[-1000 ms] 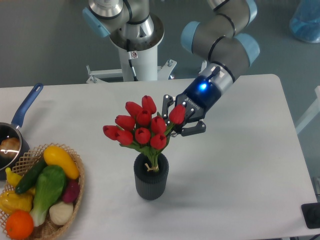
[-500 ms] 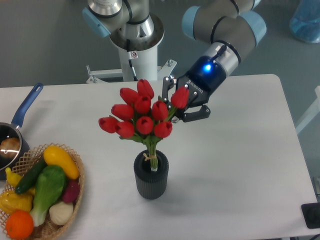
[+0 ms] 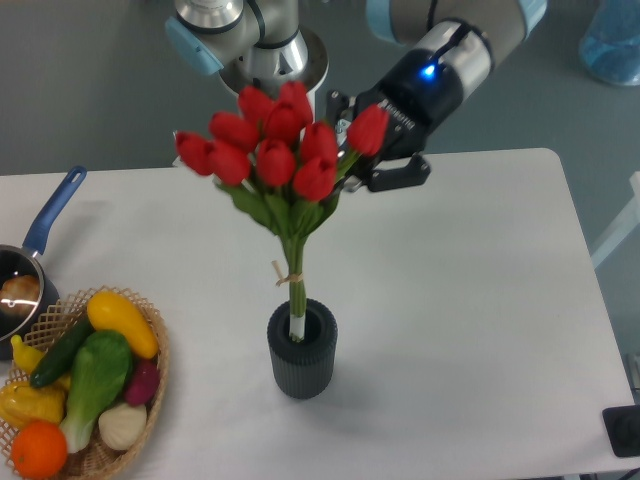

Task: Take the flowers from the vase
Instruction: 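Carry the held tulips away from the vase, beside the table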

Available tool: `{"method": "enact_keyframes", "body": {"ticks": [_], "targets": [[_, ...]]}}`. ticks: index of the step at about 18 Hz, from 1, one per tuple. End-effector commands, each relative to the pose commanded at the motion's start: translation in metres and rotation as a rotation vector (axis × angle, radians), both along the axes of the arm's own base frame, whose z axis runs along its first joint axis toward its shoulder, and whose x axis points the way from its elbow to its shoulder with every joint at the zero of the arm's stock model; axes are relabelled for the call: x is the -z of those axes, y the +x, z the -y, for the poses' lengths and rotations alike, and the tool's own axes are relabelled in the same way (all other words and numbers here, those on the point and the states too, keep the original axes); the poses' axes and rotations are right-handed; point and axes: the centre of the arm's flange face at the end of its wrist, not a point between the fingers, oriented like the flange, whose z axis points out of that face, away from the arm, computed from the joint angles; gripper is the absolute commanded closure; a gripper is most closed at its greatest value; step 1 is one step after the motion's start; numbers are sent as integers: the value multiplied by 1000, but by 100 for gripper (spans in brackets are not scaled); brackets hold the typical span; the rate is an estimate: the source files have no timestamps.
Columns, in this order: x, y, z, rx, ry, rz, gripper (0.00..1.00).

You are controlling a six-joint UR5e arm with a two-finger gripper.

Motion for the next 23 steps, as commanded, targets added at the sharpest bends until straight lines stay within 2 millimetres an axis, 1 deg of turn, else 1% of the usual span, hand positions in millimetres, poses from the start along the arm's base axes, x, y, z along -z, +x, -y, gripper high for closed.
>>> {"method": "enact_keyframes", "body": {"ticks": [1,2,3,4,6,7,8,9,11,12,14,15,16,17,19,22,23], "targets": [[-6,-12,8,-21,2,-12,100],[-15,-28,22,-56,3,-29,100],[-10,-41,28,-75,-6,-21,100],[-2,-52,32,-88,-13,-8,100],[0,-61,37,-119,-44,-17,100],[7,-66,39,-139,-74,-11,100],[17,-74,48,-167,-98,13,100],[21,-82,60,-196,-111,32,100],[29,-92,76,-231,-122,49,100],[48,-108,84,-261,-157,61,100],[62,-120,86,-329,-295,17,100],[71,-124,82,-346,-363,-29,100],[78,-121,73,-341,-408,-66,100],[87,-118,69,-337,-441,-77,100],[100,-118,69,-355,-514,-90,100],[128,-118,55,-385,-722,-133,100],[137,-118,42,-383,-800,-175,100]]}}
